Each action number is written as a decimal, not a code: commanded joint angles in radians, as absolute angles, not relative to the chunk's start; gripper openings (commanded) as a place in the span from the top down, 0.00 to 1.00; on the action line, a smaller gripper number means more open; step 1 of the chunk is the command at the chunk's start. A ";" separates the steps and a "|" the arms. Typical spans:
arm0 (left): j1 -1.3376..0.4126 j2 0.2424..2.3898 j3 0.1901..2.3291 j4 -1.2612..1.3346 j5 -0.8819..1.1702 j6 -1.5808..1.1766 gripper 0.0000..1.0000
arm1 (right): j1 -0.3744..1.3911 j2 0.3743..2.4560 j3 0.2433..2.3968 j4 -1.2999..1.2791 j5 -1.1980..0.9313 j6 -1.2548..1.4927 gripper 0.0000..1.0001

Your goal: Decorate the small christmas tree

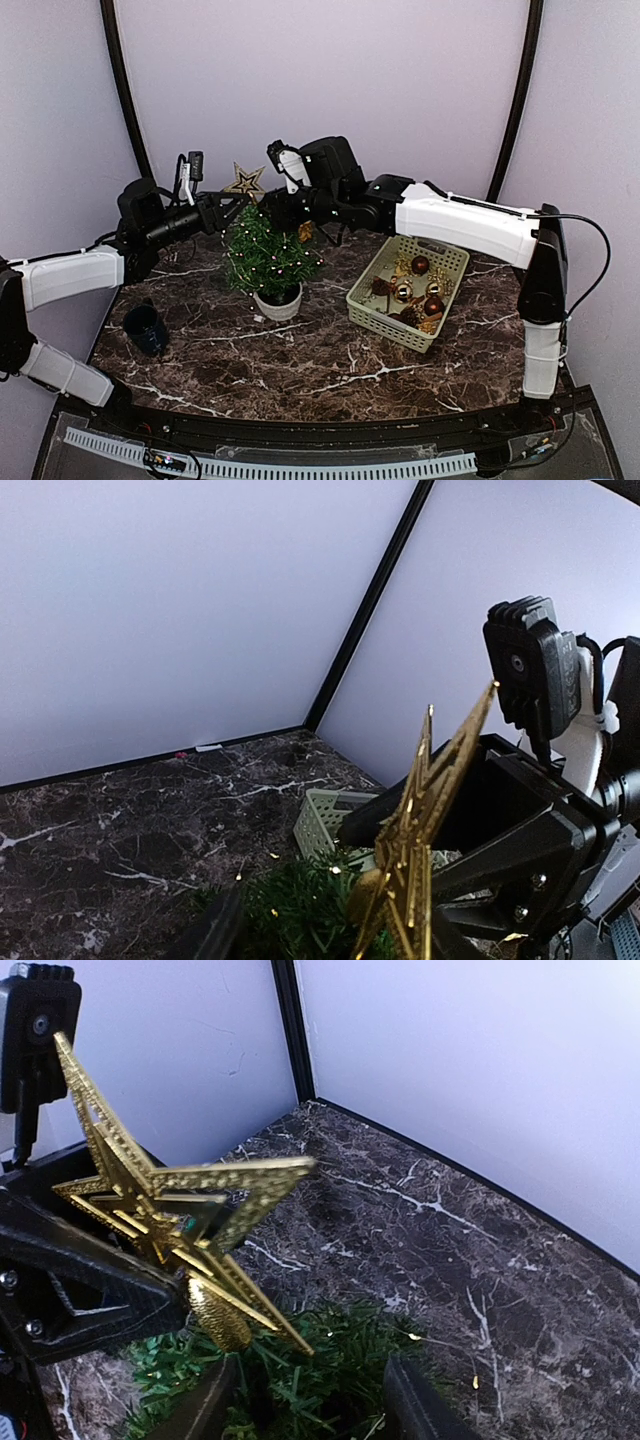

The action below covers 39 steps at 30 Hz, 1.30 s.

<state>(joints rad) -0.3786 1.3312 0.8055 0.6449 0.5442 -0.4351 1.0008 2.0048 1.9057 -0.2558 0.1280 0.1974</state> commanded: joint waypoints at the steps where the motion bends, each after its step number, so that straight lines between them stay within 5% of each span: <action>1: -0.377 1.252 0.783 0.627 0.514 -0.414 0.43 | 1.004 1.957 1.930 -0.234 0.152 0.198 0.43; 7: -0.366 1.184 0.779 0.567 0.473 -0.377 0.29 | 1.004 1.927 1.928 -0.242 0.167 0.193 0.29; 21: -0.292 0.949 0.808 0.144 0.210 -0.197 0.19 | 0.997 1.654 1.721 -0.316 0.275 0.274 0.13; 29: -0.040 0.885 0.783 -0.095 0.268 -0.173 0.16 | 0.798 1.515 1.434 -0.498 0.306 0.451 0.15; 39: 0.031 0.888 0.725 -0.049 0.296 -0.192 0.17 | 0.605 1.716 1.388 -0.585 0.269 0.298 0.28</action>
